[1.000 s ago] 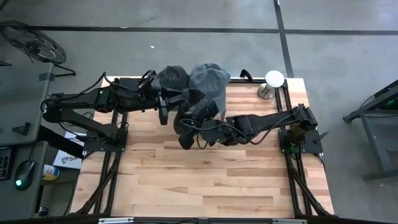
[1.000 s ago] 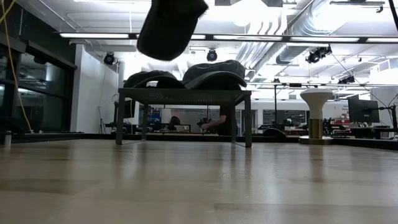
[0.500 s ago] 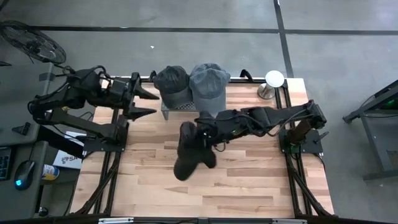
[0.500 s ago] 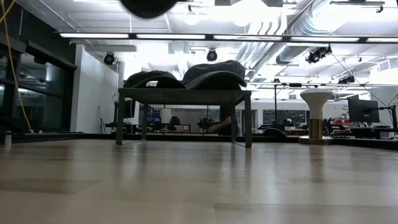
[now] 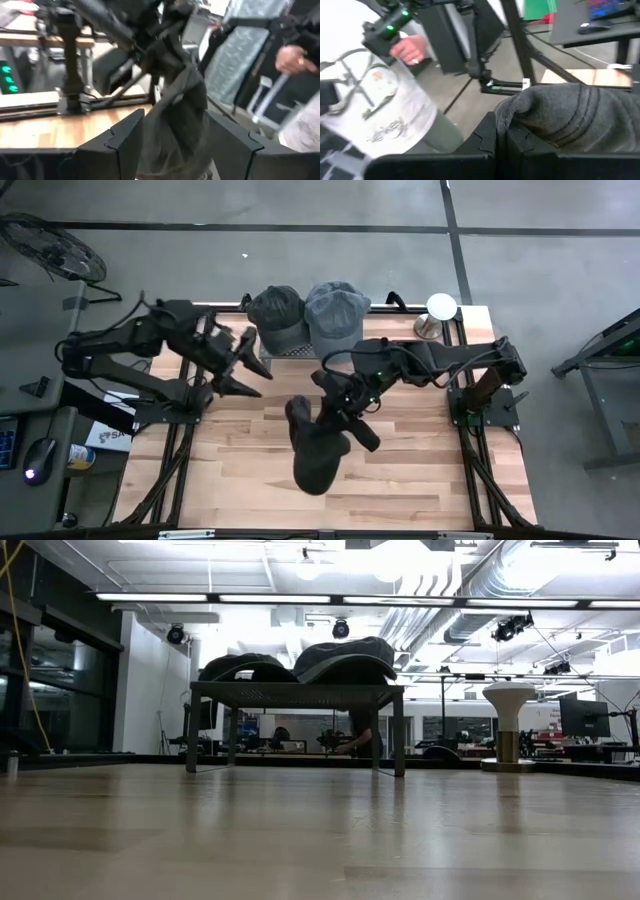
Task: Pick & Place hat
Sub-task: Stack the black cap on top of the black cap on the shelf
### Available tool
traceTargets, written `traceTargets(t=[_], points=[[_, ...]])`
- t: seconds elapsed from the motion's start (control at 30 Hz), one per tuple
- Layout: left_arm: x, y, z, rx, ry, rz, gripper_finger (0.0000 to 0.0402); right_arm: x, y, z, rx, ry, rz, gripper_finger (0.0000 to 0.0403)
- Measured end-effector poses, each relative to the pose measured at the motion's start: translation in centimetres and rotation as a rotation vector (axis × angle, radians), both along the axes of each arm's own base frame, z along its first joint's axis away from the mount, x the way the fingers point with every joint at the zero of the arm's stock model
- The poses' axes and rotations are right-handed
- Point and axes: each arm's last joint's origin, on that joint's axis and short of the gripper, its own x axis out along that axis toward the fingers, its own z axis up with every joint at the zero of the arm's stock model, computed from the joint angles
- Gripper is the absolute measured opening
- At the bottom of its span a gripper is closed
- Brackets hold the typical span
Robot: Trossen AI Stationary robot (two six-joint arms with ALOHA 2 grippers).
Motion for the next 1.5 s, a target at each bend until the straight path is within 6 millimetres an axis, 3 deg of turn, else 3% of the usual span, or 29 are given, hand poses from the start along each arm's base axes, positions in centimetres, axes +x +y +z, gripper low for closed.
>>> traceTargets(t=[0.13,0.37,0.57,0.8,1.2,1.5], points=[[1.6,-0.1,-0.7,0.02,0.028,-0.038,0.0201,0.0,-0.1,0.1,0.02,-0.005,0.056,0.0],[2.6,-0.1,-0.8,0.022,0.004,-0.032,0.0201,0.2,-0.7,0.0,-0.012,-0.002,-0.076,0.0],[2.6,0.2,-0.9,0.018,0.023,0.1,0.0202,0.3,-1.3,-0.4,-0.035,0.034,-0.144,0.0],[2.5,0.1,-0.9,0.131,-0.023,0.037,0.0202,0.3,-1.4,-0.4,-0.024,0.042,-0.1,0.0],[4.6,0.0,-2.0,0.212,-0.005,0.029,0.0202,0.4,-2.0,-0.5,-0.027,0.055,-0.145,0.0],[4.9,-1.5,-2.2,0.403,-0.068,0.04,0.0202,0.4,-1.9,-0.5,-0.026,0.055,-0.144,0.0]])
